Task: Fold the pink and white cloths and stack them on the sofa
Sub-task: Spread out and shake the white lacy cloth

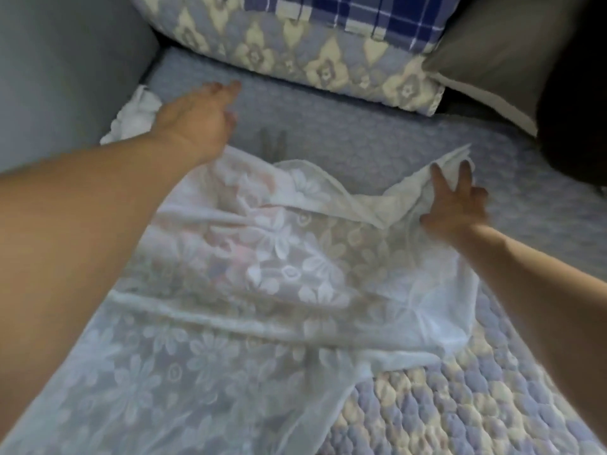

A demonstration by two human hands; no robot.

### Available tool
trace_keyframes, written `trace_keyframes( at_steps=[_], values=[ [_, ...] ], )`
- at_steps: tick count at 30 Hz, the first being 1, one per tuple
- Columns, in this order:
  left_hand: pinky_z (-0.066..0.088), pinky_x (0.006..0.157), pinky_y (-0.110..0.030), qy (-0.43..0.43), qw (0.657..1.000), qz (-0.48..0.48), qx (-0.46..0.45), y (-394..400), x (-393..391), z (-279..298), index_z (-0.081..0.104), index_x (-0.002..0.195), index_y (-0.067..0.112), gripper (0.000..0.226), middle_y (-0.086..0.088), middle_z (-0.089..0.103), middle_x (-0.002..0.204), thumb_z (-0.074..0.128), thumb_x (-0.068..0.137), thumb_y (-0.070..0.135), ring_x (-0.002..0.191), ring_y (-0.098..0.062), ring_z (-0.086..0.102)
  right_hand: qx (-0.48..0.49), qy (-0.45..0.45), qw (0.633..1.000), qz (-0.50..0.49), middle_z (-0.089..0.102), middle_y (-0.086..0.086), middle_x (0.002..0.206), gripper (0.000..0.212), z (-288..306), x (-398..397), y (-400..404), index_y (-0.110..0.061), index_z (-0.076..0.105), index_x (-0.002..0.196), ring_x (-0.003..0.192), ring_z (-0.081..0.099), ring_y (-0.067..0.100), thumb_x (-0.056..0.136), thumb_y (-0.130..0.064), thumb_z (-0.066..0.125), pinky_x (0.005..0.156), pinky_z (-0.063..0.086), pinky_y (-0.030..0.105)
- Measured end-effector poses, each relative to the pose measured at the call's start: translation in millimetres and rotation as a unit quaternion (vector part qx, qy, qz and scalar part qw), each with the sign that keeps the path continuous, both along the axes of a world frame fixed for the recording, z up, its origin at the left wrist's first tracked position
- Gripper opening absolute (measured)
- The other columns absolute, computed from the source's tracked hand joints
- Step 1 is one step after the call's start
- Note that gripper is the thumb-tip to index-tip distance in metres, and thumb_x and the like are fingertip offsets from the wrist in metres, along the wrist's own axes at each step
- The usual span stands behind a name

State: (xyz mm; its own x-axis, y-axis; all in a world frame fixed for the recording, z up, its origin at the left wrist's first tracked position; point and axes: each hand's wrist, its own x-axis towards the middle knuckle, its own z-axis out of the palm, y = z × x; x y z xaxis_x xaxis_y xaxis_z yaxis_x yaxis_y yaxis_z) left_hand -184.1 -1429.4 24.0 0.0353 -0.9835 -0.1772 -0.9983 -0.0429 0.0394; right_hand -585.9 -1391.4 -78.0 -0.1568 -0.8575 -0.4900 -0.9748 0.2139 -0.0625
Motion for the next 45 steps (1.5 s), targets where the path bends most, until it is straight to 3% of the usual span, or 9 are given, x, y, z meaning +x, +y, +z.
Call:
trace_keyframes(
  at_steps=[5, 10, 14, 18, 24, 29, 33, 41, 45],
  values=[
    [0.041, 0.111, -0.039, -0.074, 0.960, -0.121, 0.243, -28, -58, -26, 0.032, 0.151, 0.045, 0.068, 0.002, 0.047, 0.153, 0.053, 0.090, 0.066, 0.134, -0.029, 0.050, -0.033, 0.060, 0.994, 0.085, -0.033, -0.003, 0.160, 0.108, -10, 2, -15, -0.047, -0.013, 0.154, 0.149, 0.001, 0.044, 0.088, -0.030, 0.071, 0.108, 0.036, 0.060],
    [0.062, 0.075, -0.036, -0.039, 0.912, -0.035, 0.406, -33, -81, -30, 0.071, 0.106, 0.035, 0.023, 0.005, 0.069, 0.110, 0.073, 0.084, 0.042, 0.095, -0.020, 0.069, -0.021, 0.082, 0.989, 0.121, -0.028, 0.002, 0.162, 0.094, -8, 4, -25, -0.045, 0.008, 0.153, 0.148, 0.002, 0.043, 0.087, -0.031, 0.072, 0.107, 0.037, 0.059],
    [0.057, 0.071, -0.037, -0.153, 0.943, -0.073, 0.286, -54, -75, 2, 0.069, 0.084, 0.007, 0.007, -0.011, 0.068, 0.081, 0.069, 0.084, 0.013, 0.081, -0.032, 0.067, -0.033, 0.048, 0.997, 0.054, -0.012, 0.003, 0.163, 0.087, -9, -12, -21, -0.040, 0.030, 0.144, 0.144, 0.017, 0.040, 0.075, -0.043, 0.082, 0.101, 0.042, 0.055],
    [0.051, 0.090, -0.055, -0.063, 0.993, 0.050, 0.087, -116, -48, 3, 0.051, 0.115, -0.025, 0.041, -0.043, 0.057, 0.116, 0.070, 0.087, -0.001, 0.102, -0.052, 0.060, -0.017, 0.030, 0.999, 0.012, 0.004, 0.005, 0.160, 0.086, -6, -19, -23, -0.030, 0.038, 0.139, 0.141, 0.018, 0.039, 0.070, -0.051, 0.084, 0.104, 0.040, 0.057],
    [0.036, 0.113, -0.040, 0.158, 0.980, 0.108, -0.045, -61, -136, 20, 0.005, 0.159, 0.021, 0.082, -0.015, 0.013, 0.165, 0.057, 0.097, 0.029, 0.146, -0.032, 0.030, -0.037, -0.074, 0.995, -0.057, 0.042, 0.007, 0.150, 0.057, -1, -32, -29, -0.022, 0.060, 0.130, 0.135, 0.041, 0.033, 0.083, -0.053, 0.068, 0.109, 0.040, 0.046],
    [0.045, 0.100, -0.045, 0.232, 0.972, 0.002, -0.043, 170, -171, -25, 0.050, 0.138, 0.016, 0.052, -0.016, 0.052, 0.132, 0.061, 0.087, 0.017, 0.119, -0.038, 0.051, -0.109, -0.382, 0.828, -0.395, 0.069, 0.010, 0.098, 0.030, 24, -47, 2, -0.008, 0.069, 0.110, 0.083, 0.067, 0.028, 0.084, -0.022, 0.076, 0.071, 0.056, 0.039],
    [0.050, 0.087, -0.037, 0.211, 0.922, 0.068, 0.317, 347, -223, -45, 0.050, 0.114, 0.029, 0.033, 0.003, 0.055, 0.114, 0.049, 0.093, 0.054, 0.108, -0.022, 0.056, -0.007, -0.463, 0.726, -0.508, 0.071, 0.013, 0.103, 0.021, 15, -60, 37, -0.006, 0.068, 0.101, 0.079, 0.073, 0.027, 0.083, -0.012, 0.075, 0.060, 0.060, 0.036],
    [0.058, 0.060, -0.038, 0.144, 0.968, 0.089, 0.184, 386, -220, -104, 0.057, 0.113, 0.016, 0.040, -0.008, 0.059, 0.104, 0.074, 0.077, 0.022, 0.088, -0.029, 0.065, 0.100, -0.359, 0.799, -0.472, 0.071, 0.004, 0.088, 0.013, 18, -56, 47, -0.016, 0.064, 0.102, 0.070, 0.068, 0.018, 0.093, -0.026, 0.066, 0.074, 0.058, 0.035],
    [0.048, 0.060, -0.040, 0.331, 0.897, 0.174, 0.237, 383, -208, -78, 0.062, 0.079, 0.017, 0.015, 0.002, 0.063, 0.070, 0.060, 0.073, 0.004, 0.065, -0.014, 0.063, 0.066, -0.556, 0.692, -0.455, 0.076, 0.008, 0.099, 0.030, 75, -51, 17, -0.010, 0.066, 0.117, 0.092, 0.074, 0.022, 0.098, -0.028, 0.051, 0.075, 0.062, 0.040]
  ],
)
